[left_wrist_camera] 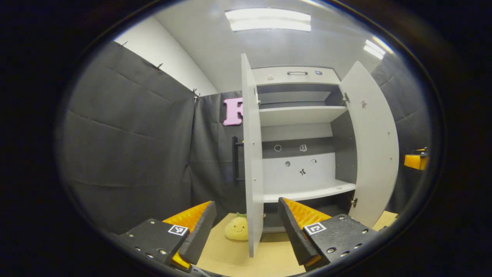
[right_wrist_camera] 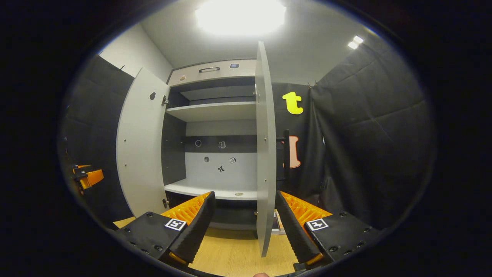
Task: Open the right door of the double-door shoe cabinet with the right hand, and open the left door with the left hand.
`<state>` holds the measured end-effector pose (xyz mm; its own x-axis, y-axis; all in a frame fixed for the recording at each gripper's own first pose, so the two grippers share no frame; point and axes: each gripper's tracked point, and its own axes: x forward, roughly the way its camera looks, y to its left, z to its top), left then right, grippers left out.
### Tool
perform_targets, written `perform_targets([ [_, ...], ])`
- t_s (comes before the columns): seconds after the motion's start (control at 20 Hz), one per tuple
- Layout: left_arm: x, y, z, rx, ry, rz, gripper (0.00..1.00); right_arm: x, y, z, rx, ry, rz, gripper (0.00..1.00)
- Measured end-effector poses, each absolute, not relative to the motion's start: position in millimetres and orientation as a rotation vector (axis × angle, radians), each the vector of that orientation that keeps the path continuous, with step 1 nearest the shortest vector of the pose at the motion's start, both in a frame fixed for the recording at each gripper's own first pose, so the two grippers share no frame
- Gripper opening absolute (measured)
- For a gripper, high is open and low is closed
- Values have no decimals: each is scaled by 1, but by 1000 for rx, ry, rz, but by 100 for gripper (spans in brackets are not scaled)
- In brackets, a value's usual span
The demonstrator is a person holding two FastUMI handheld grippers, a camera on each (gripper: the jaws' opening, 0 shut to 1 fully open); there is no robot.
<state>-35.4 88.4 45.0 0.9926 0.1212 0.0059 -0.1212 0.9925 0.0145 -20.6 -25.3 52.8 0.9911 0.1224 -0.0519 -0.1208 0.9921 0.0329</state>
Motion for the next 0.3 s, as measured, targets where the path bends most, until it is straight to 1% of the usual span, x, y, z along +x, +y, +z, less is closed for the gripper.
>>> perform_targets([
  [0.3, -35, 89, 46, 19, -15, 118, 93, -17, -22, 54, 20, 46, 122, 98],
])
